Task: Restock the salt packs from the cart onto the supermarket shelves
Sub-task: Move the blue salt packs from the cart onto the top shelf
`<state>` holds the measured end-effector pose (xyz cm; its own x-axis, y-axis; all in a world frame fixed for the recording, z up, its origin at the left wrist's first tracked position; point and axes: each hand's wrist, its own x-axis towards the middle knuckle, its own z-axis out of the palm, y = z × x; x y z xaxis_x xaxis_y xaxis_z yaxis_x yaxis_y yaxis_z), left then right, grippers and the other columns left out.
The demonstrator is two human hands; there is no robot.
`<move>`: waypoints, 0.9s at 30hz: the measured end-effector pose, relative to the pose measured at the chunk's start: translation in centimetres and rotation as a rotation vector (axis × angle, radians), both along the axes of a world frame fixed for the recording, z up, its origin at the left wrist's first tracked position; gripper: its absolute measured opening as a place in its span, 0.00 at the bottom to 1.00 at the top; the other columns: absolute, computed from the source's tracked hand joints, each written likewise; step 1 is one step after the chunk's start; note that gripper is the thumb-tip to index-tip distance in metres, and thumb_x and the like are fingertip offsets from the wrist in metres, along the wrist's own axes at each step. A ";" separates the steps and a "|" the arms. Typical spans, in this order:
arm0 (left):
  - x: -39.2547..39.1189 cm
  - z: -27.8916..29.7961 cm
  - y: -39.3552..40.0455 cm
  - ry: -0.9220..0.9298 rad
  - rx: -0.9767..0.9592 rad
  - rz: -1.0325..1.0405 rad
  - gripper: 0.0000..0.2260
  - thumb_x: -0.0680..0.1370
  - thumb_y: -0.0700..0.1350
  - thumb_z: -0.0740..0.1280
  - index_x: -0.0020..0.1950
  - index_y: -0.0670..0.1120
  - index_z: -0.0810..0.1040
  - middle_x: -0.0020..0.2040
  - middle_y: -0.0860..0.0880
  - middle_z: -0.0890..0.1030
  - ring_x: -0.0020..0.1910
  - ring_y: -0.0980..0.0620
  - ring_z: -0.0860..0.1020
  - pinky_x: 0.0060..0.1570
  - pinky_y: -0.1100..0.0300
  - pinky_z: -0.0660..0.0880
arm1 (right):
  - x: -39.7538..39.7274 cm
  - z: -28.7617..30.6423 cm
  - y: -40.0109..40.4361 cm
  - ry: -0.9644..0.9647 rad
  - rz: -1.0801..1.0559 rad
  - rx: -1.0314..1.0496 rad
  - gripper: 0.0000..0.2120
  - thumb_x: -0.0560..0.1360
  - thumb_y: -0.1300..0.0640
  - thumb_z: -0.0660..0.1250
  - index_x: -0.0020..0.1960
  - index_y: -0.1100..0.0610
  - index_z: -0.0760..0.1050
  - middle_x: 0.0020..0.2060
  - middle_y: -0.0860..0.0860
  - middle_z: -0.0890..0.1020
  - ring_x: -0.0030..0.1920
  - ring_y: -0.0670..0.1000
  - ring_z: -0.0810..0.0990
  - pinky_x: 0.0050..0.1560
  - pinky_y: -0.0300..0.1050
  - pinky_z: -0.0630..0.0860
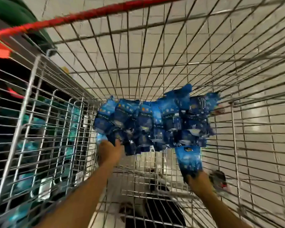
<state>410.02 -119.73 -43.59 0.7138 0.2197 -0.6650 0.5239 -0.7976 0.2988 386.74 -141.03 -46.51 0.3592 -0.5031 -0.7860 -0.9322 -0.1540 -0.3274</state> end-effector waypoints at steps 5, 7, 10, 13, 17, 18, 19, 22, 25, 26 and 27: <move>3.3 -7.8 1.4 0.068 -0.027 0.016 0.28 0.78 0.56 0.66 0.66 0.33 0.71 0.64 0.31 0.75 0.61 0.31 0.75 0.61 0.38 0.73 | 0.2 -5.0 -0.3 0.166 0.038 -0.122 0.24 0.76 0.57 0.70 0.67 0.67 0.70 0.61 0.64 0.76 0.60 0.63 0.76 0.58 0.55 0.76; 3.5 -9.2 1.6 0.028 -0.076 0.061 0.32 0.74 0.58 0.71 0.69 0.38 0.71 0.65 0.37 0.76 0.62 0.35 0.75 0.62 0.40 0.74 | 0.3 -5.8 -0.3 0.209 0.046 -0.220 0.30 0.74 0.51 0.72 0.69 0.65 0.67 0.64 0.65 0.72 0.61 0.64 0.74 0.59 0.56 0.76; 3.4 -10.2 1.0 -0.065 -0.096 0.214 0.37 0.65 0.59 0.78 0.68 0.43 0.73 0.64 0.43 0.79 0.59 0.40 0.78 0.60 0.42 0.76 | 0.1 -7.1 -0.7 0.315 0.125 -0.357 0.38 0.71 0.42 0.75 0.70 0.61 0.63 0.64 0.63 0.69 0.61 0.63 0.74 0.57 0.56 0.78; 3.2 -10.4 0.1 -0.107 -0.111 0.312 0.34 0.65 0.54 0.80 0.66 0.41 0.74 0.62 0.43 0.80 0.57 0.43 0.79 0.60 0.48 0.77 | 0.2 -8.0 -1.0 0.372 0.225 -0.432 0.40 0.68 0.39 0.75 0.68 0.62 0.66 0.62 0.62 0.71 0.59 0.63 0.75 0.57 0.55 0.77; 3.1 -10.3 -0.6 -0.109 -0.143 0.381 0.27 0.67 0.47 0.80 0.63 0.42 0.78 0.59 0.44 0.82 0.55 0.45 0.81 0.59 0.50 0.78 | -0.5 -8.8 -0.2 0.254 0.217 -0.319 0.28 0.70 0.40 0.73 0.60 0.57 0.72 0.53 0.58 0.80 0.51 0.61 0.80 0.50 0.52 0.78; 3.1 -10.1 -0.6 -0.074 -0.168 0.406 0.25 0.67 0.45 0.79 0.62 0.42 0.78 0.57 0.43 0.83 0.54 0.44 0.81 0.58 0.48 0.79 | -0.8 -8.7 0.4 0.225 0.186 -0.267 0.24 0.72 0.41 0.72 0.58 0.56 0.71 0.49 0.57 0.82 0.47 0.59 0.81 0.45 0.50 0.77; 3.0 -9.8 -0.4 -0.028 -0.201 0.438 0.23 0.67 0.44 0.79 0.60 0.42 0.79 0.55 0.43 0.83 0.52 0.43 0.82 0.55 0.47 0.80 | -1.1 -8.7 0.8 0.191 0.156 -0.241 0.22 0.73 0.43 0.72 0.57 0.56 0.69 0.47 0.56 0.82 0.44 0.59 0.81 0.41 0.48 0.75; 2.3 -8.6 0.4 0.067 -0.265 0.467 0.13 0.69 0.38 0.77 0.50 0.43 0.77 0.47 0.45 0.82 0.38 0.48 0.81 0.30 0.61 0.80 | -1.7 -8.2 1.2 0.068 0.120 -0.197 0.20 0.72 0.48 0.75 0.53 0.56 0.68 0.41 0.52 0.78 0.43 0.60 0.81 0.36 0.44 0.70; 1.4 -5.9 1.0 0.216 -0.325 0.540 0.12 0.72 0.37 0.74 0.53 0.42 0.77 0.47 0.41 0.81 0.40 0.45 0.79 0.36 0.55 0.81 | -1.5 -6.7 0.5 0.015 0.141 -0.081 0.16 0.70 0.49 0.78 0.47 0.52 0.73 0.35 0.47 0.80 0.35 0.48 0.79 0.30 0.35 0.70; 0.9 -4.6 1.2 0.262 -0.343 0.535 0.10 0.73 0.38 0.74 0.52 0.42 0.78 0.45 0.41 0.81 0.40 0.45 0.79 0.41 0.51 0.79 | -1.4 -6.0 0.2 -0.013 0.131 -0.032 0.14 0.69 0.50 0.79 0.45 0.50 0.74 0.32 0.44 0.80 0.33 0.43 0.78 0.27 0.29 0.68; 0.4 -3.3 1.6 0.304 -0.358 0.528 0.06 0.74 0.38 0.73 0.49 0.42 0.78 0.42 0.42 0.81 0.39 0.47 0.79 0.40 0.52 0.79 | -1.3 -5.4 0.0 -0.038 0.118 0.021 0.14 0.67 0.52 0.80 0.43 0.49 0.75 0.30 0.42 0.80 0.32 0.38 0.77 0.26 0.28 0.69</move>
